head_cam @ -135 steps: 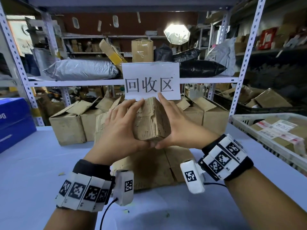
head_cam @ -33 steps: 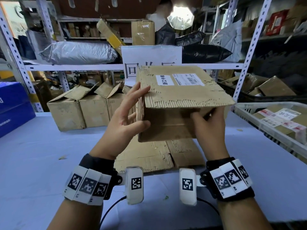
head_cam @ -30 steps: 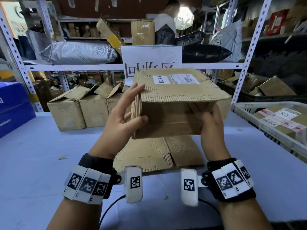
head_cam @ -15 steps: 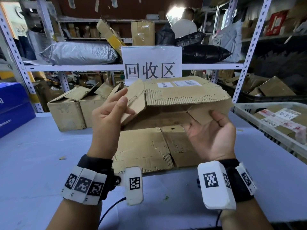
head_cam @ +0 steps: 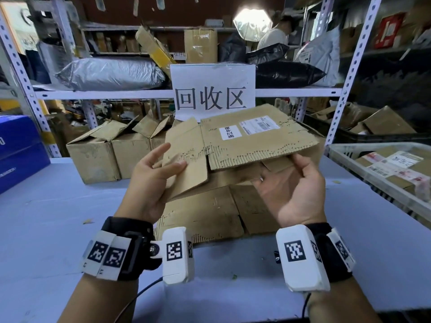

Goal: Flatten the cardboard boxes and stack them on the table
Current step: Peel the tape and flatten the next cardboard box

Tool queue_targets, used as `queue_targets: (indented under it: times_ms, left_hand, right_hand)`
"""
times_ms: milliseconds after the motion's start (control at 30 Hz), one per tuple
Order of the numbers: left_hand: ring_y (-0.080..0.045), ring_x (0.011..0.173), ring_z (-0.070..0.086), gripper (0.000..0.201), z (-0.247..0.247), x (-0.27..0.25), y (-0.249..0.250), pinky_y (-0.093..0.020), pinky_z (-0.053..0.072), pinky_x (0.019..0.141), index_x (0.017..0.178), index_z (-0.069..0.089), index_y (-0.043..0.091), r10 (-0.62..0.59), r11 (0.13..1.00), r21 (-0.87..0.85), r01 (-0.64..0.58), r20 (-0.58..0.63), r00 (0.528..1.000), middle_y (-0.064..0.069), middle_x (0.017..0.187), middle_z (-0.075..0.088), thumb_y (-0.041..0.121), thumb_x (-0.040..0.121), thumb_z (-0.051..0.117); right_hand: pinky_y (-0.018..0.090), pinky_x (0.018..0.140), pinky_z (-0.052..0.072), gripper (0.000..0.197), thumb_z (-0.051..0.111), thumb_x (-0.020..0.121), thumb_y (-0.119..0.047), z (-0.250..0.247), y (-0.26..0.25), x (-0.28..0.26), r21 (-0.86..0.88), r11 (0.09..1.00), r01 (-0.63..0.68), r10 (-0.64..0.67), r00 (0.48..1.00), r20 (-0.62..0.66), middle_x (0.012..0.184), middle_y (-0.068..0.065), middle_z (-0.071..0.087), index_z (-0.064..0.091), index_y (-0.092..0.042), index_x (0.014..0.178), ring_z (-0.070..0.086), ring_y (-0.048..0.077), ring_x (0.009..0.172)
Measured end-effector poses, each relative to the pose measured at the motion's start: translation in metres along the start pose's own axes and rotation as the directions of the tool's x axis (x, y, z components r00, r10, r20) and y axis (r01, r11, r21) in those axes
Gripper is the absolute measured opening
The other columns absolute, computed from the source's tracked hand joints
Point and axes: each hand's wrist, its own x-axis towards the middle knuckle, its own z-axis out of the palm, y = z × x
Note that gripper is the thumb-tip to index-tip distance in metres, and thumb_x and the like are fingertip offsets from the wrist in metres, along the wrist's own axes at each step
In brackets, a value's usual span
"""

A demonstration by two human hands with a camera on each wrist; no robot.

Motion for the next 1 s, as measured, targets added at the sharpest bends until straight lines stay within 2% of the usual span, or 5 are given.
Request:
queue_targets:
  times_ms: [200, 600, 700, 833, 1000]
  left_hand:
    - [-0.012, 0.091, 0.076, 0.062, -0.007, 0.006, 0.002, -0.036, 0.061, 0.060, 0.119, 0.070, 0.038, 0.118, 0.978, 0.173, -0.115, -0.005, 0.993, 0.007, 0.124, 0.070, -0.005, 0.076, 0.082]
    - [-0.015, 0.112, 0.063, 0.070, -0.024, 0.030, 0.032, -0.034, 0.059, 0.086, 0.131, 0.061, 0.044, 0.132, 0.757, 0.621, -0.202, 0.157, 0.979, 0.001, 0.135, 0.053, 0.011, 0.076, 0.088]
    - [-0.003, 0.101, 0.058, 0.065, -0.026, 0.035, 0.042, -0.020, 0.054, 0.066, 0.127, 0.060, 0.048, 0.038, 0.611, 0.771, -0.179, 0.197, 0.980, 0.004, 0.129, 0.051, 0.021, 0.076, 0.089]
    - [-0.017, 0.076, 0.063, 0.056, -0.029, 0.041, 0.038, -0.025, 0.053, 0.050, 0.124, 0.061, 0.045, -0.160, 0.387, 0.914, -0.125, 0.200, 0.967, 0.000, 0.107, 0.055, 0.035, 0.076, 0.088]
    - [-0.016, 0.064, 0.060, 0.054, -0.049, 0.045, 0.012, -0.027, 0.052, 0.051, 0.121, 0.052, 0.046, -0.456, 0.159, 0.986, -0.040, 0.109, 0.883, -0.005, 0.091, 0.060, 0.052, 0.078, 0.084]
  right_hand:
    - [0.057, 0.112, 0.035, 0.060, 0.044, 0.097, -0.042, 0.009, -0.007, -0.004, -0.137, 0.990, 0.037, -0.022, 0.994, 0.108, 0.153, 0.017, 0.046, 0.042, -0.016, 0.151, 0.045, 0.038, 0.138]
    - [0.037, 0.075, 0.061, 0.032, 0.067, 0.088, 0.001, -0.015, -0.037, 0.018, -0.607, 0.788, -0.105, -0.066, 0.965, -0.253, 0.100, 0.010, 0.077, 0.066, -0.009, 0.118, 0.076, 0.022, 0.084]
    - [0.030, 0.058, 0.062, 0.030, 0.063, 0.092, 0.002, -0.022, -0.050, 0.026, -0.748, 0.628, -0.217, 0.002, 0.961, -0.277, 0.097, 0.009, 0.077, 0.065, -0.011, 0.118, 0.075, 0.019, 0.074]
    - [0.026, 0.044, 0.054, 0.025, 0.062, 0.094, -0.001, -0.036, -0.051, 0.036, -0.875, 0.293, -0.384, 0.084, 0.922, -0.377, 0.096, 0.008, 0.075, 0.062, -0.009, 0.117, 0.074, 0.017, 0.069]
    - [0.036, 0.066, 0.050, 0.023, 0.072, 0.086, -0.017, -0.054, -0.056, 0.040, -0.853, -0.240, -0.462, 0.225, 0.829, -0.512, 0.098, 0.016, 0.073, 0.062, -0.007, 0.104, 0.067, 0.029, 0.082]
